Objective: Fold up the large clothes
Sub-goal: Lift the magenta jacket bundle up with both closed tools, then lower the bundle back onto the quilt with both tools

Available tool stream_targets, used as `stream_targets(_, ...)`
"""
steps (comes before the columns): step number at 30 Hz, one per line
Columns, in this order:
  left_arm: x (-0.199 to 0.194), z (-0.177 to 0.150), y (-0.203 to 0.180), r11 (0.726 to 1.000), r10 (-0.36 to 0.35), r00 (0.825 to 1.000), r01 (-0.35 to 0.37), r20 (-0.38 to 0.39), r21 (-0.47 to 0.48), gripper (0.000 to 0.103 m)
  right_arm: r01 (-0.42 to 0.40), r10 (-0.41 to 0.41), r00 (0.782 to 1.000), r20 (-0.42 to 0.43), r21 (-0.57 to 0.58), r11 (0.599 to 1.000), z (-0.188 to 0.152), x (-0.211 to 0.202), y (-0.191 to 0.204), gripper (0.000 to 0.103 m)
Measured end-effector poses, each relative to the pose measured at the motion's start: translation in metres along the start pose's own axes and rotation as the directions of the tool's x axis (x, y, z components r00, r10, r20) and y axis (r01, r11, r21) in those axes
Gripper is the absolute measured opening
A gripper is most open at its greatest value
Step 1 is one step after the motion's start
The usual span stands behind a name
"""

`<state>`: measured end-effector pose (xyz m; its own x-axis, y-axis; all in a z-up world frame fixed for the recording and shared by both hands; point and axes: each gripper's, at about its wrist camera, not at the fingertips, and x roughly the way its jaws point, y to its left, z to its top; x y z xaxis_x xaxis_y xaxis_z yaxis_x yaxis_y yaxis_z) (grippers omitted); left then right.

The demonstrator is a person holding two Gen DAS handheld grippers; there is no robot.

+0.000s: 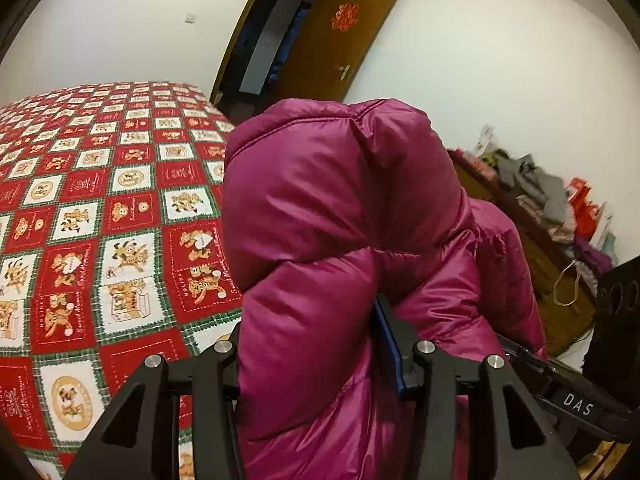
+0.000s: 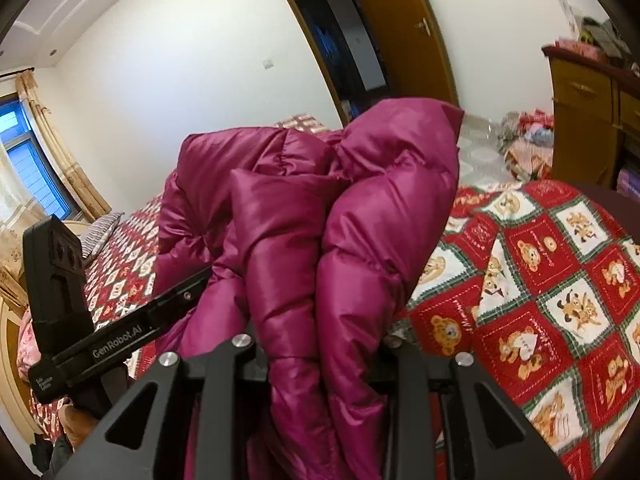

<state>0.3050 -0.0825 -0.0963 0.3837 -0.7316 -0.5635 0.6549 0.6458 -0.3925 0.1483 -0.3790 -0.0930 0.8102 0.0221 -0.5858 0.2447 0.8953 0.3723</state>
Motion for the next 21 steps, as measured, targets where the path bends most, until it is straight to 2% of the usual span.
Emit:
stream_targets(7,0.047,-0.003,0.008,0.995,0.087,0.993,-0.090,-0.080,-0.030,0.048,-0.021,0.022,0.994,-0.110,0.005,1.000,0.007,0.044,-0.044,0.031)
stream_targets(13,0.085,-0.012,0.018,0.980,0.188,0.970,-0.195,-0.157,-0.032,0.048,-0.050,0.056,0.981,-0.185,0.037,0.998,0.003,0.079,-0.066,0.031)
stream_targets(18,0.100,-0.016,0.023,0.964,0.256,0.952,-0.265,-0.170,-0.033,0.049,-0.049,0.062,0.973,-0.222,0.060,0.997,0.001,0.098,-0.074,0.031)
stream_targets(21,0.109,-0.018,0.021,0.951,0.301,0.938,-0.308,-0.173,-0.016,0.053,-0.043,0.061,0.968,-0.242,0.080,0.996,0.000,0.102,-0.077,0.031)
